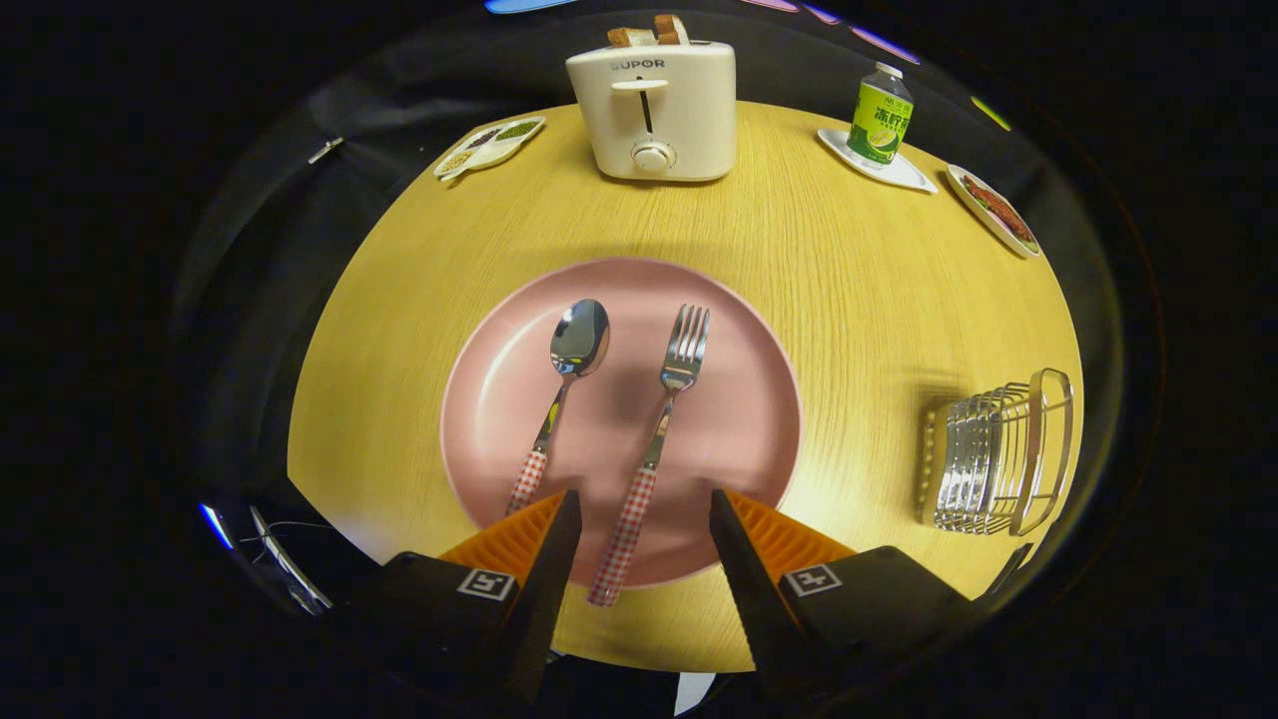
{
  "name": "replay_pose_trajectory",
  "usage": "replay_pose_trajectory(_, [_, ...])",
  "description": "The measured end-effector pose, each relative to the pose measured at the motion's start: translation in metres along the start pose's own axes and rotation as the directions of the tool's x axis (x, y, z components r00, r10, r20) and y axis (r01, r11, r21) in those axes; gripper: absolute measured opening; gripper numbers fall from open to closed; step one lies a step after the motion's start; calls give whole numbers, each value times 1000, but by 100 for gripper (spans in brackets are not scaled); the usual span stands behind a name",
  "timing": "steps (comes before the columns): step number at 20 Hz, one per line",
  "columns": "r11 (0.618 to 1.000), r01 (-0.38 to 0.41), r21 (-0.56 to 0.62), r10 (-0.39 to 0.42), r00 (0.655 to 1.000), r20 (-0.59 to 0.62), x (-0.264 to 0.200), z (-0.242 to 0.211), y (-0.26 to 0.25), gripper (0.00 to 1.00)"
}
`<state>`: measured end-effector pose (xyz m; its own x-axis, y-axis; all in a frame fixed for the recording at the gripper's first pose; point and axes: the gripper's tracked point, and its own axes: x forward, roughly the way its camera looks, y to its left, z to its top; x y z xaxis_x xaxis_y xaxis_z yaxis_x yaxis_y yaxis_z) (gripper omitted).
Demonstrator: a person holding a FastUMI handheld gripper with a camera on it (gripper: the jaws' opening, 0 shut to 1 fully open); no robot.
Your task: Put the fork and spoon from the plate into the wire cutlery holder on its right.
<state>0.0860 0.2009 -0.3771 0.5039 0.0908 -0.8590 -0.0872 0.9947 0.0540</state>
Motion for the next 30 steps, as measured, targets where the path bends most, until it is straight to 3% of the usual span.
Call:
replay_pose_trajectory(2, [1000,8,1,-8,1000,-12,5,-2,0,74])
replay_pose_trajectory(7, [1000,-6,13,7,999,-52,10,-6,2,40])
replay_pose_trajectory(8, [1000,4,16,-3,998,-58,10,-8,-1,40])
replay_pose_trajectory(9, [1000,14,26,-12,998,-70,8,-10,-6,23])
replay_pose_trajectory(10, [999,2,40,1,997,-76,11,-9,-5,22])
replay_pose_trajectory(11, [999,-9,48,13,996,-89,10,-10,-5,14])
replay_pose_trajectory(16, [995,-54,83,60,995,-78,-18,-5,-21,10])
replay_pose_trajectory(23, [992,-123,27,124,991,-38,-106,-3,-71,10])
replay_pose_trajectory(30, [990,-83,-111,67,988,-140,-174,-11,-166,10])
